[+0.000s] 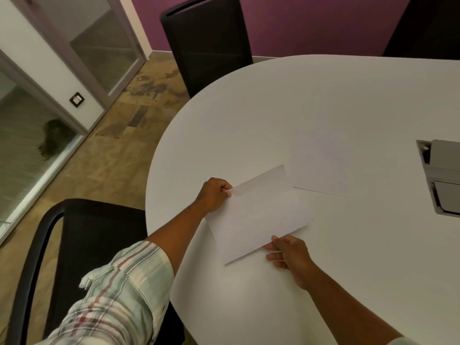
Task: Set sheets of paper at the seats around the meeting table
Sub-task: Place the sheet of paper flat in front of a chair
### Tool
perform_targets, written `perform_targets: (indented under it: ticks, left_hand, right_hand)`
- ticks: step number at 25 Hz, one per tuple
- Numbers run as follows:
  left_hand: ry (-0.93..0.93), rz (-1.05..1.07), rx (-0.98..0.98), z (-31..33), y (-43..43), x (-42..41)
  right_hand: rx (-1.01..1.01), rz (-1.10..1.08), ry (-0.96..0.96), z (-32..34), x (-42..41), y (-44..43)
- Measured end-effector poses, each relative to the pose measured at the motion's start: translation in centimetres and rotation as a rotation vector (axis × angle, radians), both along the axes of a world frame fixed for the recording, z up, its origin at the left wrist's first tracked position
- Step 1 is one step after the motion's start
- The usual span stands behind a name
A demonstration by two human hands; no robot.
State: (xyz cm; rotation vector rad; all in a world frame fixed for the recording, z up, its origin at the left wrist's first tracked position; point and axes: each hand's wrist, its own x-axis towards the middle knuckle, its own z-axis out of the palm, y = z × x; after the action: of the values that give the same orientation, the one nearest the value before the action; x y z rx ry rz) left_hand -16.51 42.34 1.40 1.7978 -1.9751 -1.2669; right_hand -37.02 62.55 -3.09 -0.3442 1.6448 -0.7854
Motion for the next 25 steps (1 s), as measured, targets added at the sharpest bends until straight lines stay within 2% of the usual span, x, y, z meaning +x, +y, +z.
perform_targets:
  ticks: [2,4,8,10,13,16,19,25]
  left_hand:
    - [-0.045,-0.004,0.007,-0.5,0.2,1.8]
    - [-0.092,-0.017,0.021,-1.2,0.2,3.6]
    - [-0.185,-0.024,0.048,-2.8,0.1,6.5]
    - [-0.249,-0.029,0.051,-3.6,0.1,7.3]
    - [-0.301,-0.021,0.039,-4.7,0.4,7.6]
    - [-0.405,-0.027,-0.06,-5.8,2.1,7.9]
    - [-0.415,0.013,-0.158,-7.4,5.9,8.0]
    - [-0.502,-0.03,0.008,-10.3,11.5,8.4]
  right_hand:
    - [0.032,0.109,-0.005,0.0,1.5,0.2]
    - [0.015,0.249,0.091,-0.1,2.7,0.4]
    - [-0.224,0.657,0.688,-0.9,3.9,1.2]
    - [-0.283,0.929,0.883,-1.6,4.5,1.4]
    - [-0.262,1.266,0.941,-3.3,5.1,1.7]
    - [-0.19,1.422,0.943,-4.4,5.7,2.5]
    - [-0.147,1.433,0.975,-4.8,6.1,3.0]
    - [-0.148,1.435,1.016,-4.7,6.3,3.2]
